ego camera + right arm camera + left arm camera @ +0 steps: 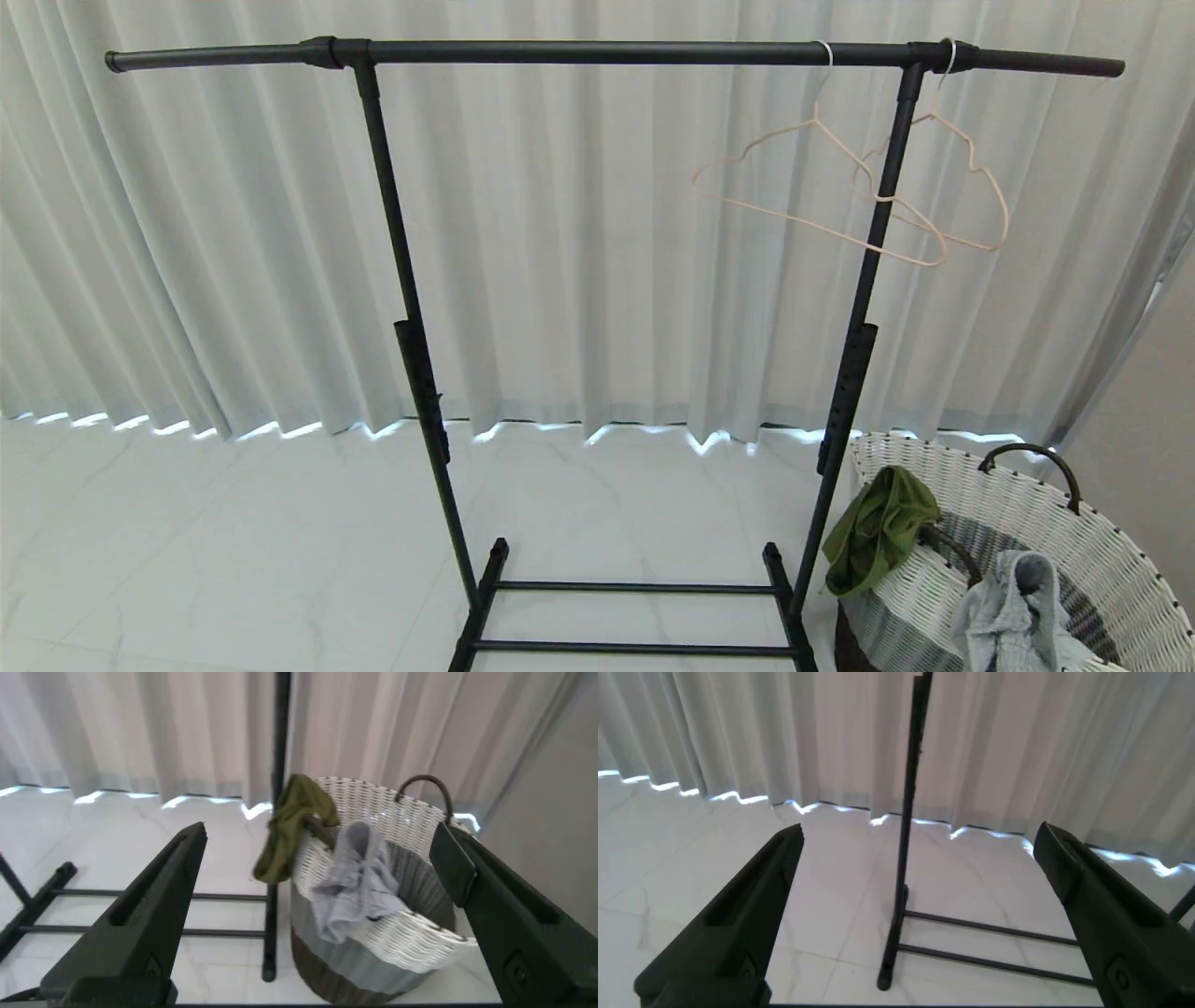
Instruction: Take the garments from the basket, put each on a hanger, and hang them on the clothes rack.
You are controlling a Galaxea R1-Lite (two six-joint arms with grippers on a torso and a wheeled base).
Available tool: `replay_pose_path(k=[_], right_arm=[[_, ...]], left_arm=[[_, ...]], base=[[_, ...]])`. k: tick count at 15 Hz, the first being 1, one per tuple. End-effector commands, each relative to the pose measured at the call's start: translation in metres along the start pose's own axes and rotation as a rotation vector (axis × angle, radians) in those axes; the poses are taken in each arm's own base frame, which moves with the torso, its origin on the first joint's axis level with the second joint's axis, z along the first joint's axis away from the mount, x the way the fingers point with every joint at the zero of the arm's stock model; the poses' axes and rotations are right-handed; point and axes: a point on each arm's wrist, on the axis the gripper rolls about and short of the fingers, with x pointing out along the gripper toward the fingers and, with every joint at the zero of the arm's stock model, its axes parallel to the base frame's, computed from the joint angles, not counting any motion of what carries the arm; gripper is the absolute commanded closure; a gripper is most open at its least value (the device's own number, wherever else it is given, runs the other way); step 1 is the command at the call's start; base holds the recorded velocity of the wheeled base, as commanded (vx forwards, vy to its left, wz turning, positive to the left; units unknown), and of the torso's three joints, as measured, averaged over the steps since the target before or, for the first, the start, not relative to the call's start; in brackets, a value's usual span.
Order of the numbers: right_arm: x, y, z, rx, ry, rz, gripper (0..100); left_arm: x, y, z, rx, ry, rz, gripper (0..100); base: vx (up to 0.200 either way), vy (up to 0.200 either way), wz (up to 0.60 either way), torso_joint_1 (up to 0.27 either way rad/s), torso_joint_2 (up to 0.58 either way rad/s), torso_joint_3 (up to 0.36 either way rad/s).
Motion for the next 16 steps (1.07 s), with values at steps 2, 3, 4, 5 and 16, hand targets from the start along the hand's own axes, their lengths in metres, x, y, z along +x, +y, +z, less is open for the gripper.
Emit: replay_pose_path(k=[2,3,4,5,16], right_arm=[[0.0,0.0,0.0,0.0,0.0,0.001,0],[0.0,0.0,0.0,0.0,0.0,0.001,0],[0.0,0.0,0.0,0.0,0.0,0.001,0],[0.0,0.0,0.0,0.0,0.0,0.001,0],[0.0,0.0,0.0,0.0,0.0,0.001,0]], left_arm=[[0.0001,0.0,-0.0001,0.0,0.002,0.001,0],[0.0001,0.0,-0.0001,0.0,0.002,0.001,0],[0.0001,0.0,-0.0001,0.0,0.002,0.001,0],[0.0001,0.0,-0.0001,-0.002,0.002,0.002,0],[0.0001,0.0,-0.0001,-0.01,0.002,0.002,0]], base=[[0.0,-0.2,0.0,0.0,0.0,0.002],[0.0,-0.2,0.0,0.002,0.0,0.002],[0.0,-0.2,0.0,0.007,0.0,0.002],[0.0,0.0,0.0,0.0,0.0,0.0],[0.0,0.0,0.0,0.0,0.0,0.0]])
